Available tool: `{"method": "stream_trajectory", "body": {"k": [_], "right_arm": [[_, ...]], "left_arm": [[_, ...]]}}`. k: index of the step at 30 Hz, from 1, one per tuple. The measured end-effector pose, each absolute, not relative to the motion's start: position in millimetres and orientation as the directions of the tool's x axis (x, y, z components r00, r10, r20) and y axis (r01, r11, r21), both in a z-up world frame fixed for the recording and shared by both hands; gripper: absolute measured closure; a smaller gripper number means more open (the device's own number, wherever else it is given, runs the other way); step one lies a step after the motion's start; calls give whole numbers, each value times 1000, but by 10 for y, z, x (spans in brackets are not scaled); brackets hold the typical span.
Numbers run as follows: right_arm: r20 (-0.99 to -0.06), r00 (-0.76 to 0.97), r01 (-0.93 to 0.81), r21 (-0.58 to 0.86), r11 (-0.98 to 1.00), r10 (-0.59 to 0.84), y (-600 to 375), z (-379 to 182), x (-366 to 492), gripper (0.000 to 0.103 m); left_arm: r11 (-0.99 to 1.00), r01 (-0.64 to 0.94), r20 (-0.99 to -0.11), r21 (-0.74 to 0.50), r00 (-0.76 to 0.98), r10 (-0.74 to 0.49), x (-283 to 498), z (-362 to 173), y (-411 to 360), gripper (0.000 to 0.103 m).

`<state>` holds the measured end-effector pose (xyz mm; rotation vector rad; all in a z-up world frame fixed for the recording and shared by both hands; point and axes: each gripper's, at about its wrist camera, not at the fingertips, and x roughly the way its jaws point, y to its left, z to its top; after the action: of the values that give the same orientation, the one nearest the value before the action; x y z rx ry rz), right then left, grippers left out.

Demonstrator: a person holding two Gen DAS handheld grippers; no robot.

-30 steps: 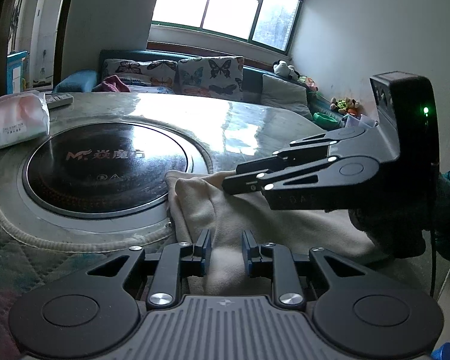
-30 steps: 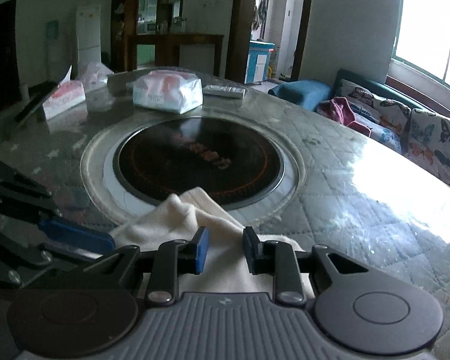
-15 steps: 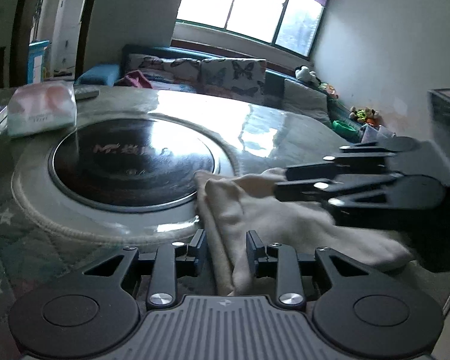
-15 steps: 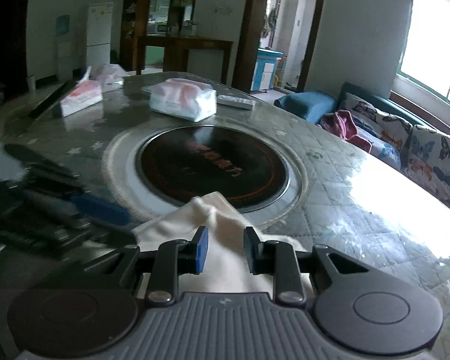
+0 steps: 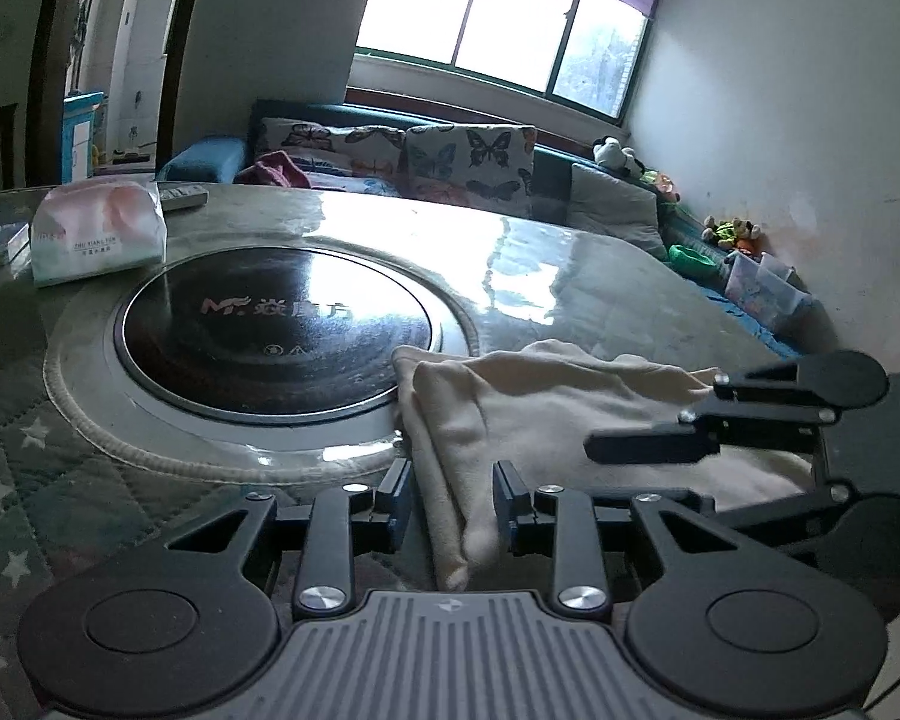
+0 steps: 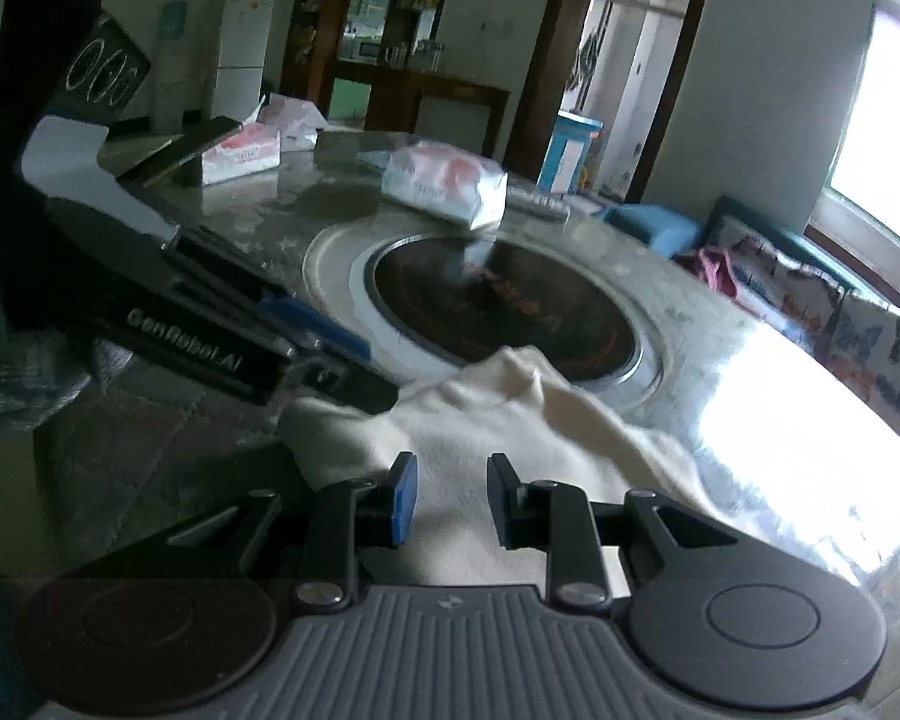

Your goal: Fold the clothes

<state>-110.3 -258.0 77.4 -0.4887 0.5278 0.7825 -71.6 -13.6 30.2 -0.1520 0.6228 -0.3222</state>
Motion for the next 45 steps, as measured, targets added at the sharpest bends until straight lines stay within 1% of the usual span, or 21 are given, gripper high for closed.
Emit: {"method": "stream_trajectory", "body": {"k": [3,7,14,17,19,20,22,24,27,30,33,34,37,39,42,45], "right_arm": [[-600,591,-768,-216,602,539,-2560,799,-1170,78],[-629,571,-781,-219,585,527,-2490,682,-1196,78],[-613,576,-792,-254,555,541,-2424,786,-1295,78],[-615,560,-808,-258,530,555,-2362,797,-1342,76],[-623,550,-816,-260,516,556,-2306,758,-1354,70],[-628,544,-821,-260,509,557,-2279,738,-1357,69],[-637,533,-829,-260,496,557,-2226,703,-1368,68],[-645,527,-833,-265,486,553,-2185,674,-1378,63],[-654,529,-832,-275,481,541,-2147,631,-1378,63],[-658,533,-825,-266,498,532,-2140,618,-1364,64],[-662,540,-817,-263,514,520,-2133,618,-1355,72],[-663,542,-814,-260,520,516,-2132,619,-1347,76],[-662,543,-805,-236,545,516,-2160,641,-1304,84],[-659,536,-802,-201,563,528,-2199,669,-1271,87],[-647,518,-795,-124,593,559,-2282,720,-1204,89],[-624,512,-785,-60,617,591,-2390,789,-1162,90]], "left_arm": [[937,258,-546,-236,762,-348,-733,290,-116,70],[943,252,-563,-217,757,-332,-731,232,-130,70],[949,226,-563,-221,764,-313,-736,245,-31,70],[945,200,-572,-261,757,-318,-711,239,49,70],[945,188,-575,-267,756,-313,-712,241,78,70],[945,183,-576,-270,756,-311,-714,242,91,70],[945,173,-577,-278,756,-308,-718,249,124,67],[945,160,-574,-287,761,-303,-722,262,165,62],[940,138,-568,-313,766,-301,-713,275,225,60],[931,118,-565,-346,766,-307,-701,283,277,57],[921,104,-564,-376,763,-316,-692,283,295,57],[917,102,-562,-387,762,-322,-688,284,294,57],[902,92,-558,-422,758,-339,-668,290,295,55],[881,81,-549,-466,754,-359,-646,291,299,54],[838,53,-537,-543,746,-395,-593,287,317,48],[784,16,-524,-621,735,-430,-524,258,334,47]]}}
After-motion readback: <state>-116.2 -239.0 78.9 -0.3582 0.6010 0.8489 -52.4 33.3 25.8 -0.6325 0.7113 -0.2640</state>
